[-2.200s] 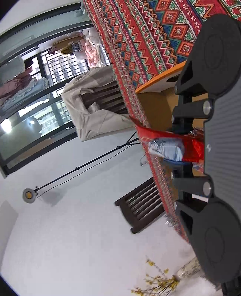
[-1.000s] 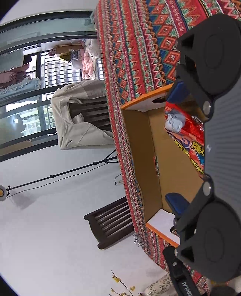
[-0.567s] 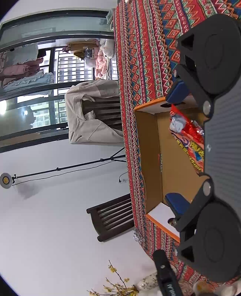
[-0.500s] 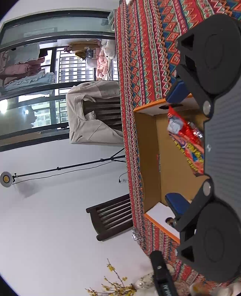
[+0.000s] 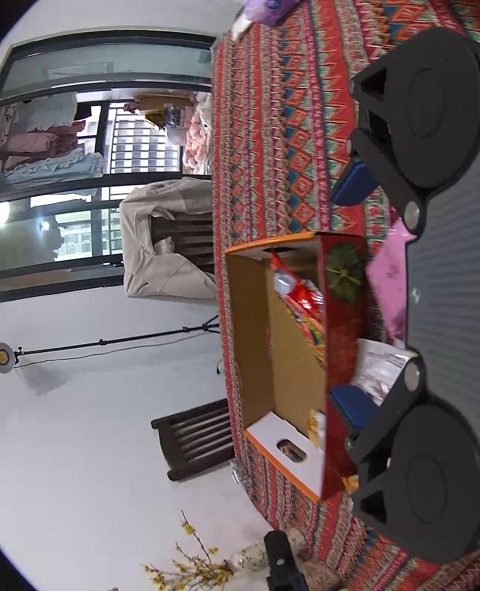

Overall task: Organize snacks
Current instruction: 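Open both grippers to drop the packets into the box, then return the right gripper to the pile and grasp a white printed packet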

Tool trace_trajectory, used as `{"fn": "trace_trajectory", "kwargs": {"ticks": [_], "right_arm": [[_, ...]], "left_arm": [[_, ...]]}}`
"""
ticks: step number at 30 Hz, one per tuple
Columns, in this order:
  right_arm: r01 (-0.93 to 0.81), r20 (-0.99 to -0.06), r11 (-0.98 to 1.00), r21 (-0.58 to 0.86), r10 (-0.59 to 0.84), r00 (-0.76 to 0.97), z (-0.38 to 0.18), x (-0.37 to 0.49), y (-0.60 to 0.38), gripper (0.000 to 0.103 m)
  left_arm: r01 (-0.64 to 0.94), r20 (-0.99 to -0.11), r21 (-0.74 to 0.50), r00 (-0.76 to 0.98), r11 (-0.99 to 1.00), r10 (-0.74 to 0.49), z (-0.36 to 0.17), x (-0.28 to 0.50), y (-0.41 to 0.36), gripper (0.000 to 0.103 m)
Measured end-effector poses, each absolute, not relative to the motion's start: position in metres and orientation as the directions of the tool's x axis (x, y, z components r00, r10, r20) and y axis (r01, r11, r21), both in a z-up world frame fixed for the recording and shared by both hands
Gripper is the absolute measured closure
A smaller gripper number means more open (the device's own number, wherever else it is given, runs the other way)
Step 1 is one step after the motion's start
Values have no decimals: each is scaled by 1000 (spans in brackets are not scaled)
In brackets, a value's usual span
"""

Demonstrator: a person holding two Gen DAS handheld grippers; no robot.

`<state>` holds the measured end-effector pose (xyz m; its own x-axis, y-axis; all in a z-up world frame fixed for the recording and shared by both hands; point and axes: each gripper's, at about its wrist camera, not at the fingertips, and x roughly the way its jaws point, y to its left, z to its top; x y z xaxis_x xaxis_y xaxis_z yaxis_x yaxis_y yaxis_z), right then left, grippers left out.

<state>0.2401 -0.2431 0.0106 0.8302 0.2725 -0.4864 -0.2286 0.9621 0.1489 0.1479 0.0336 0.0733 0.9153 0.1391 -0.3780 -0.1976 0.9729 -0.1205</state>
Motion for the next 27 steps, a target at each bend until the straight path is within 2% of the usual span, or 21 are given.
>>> {"fn": "trace_trajectory", "kwargs": {"ticks": [12, 21, 27], "right_arm": [[-239, -540, 965, 108, 259, 801, -23, 188, -253, 0], [-251, -550, 963, 102, 265, 792, -34, 175, -264, 0], [-240, -569, 964, 115, 262, 779, -42, 180, -277, 4]], "left_arm": [[-167, -435, -94, 893, 981, 111, 29, 90, 32, 0], [-180, -474, -108, 874, 978, 108, 21, 88, 45, 0], [-169, -469, -136, 879, 976, 87, 17, 87, 47, 0]]}}
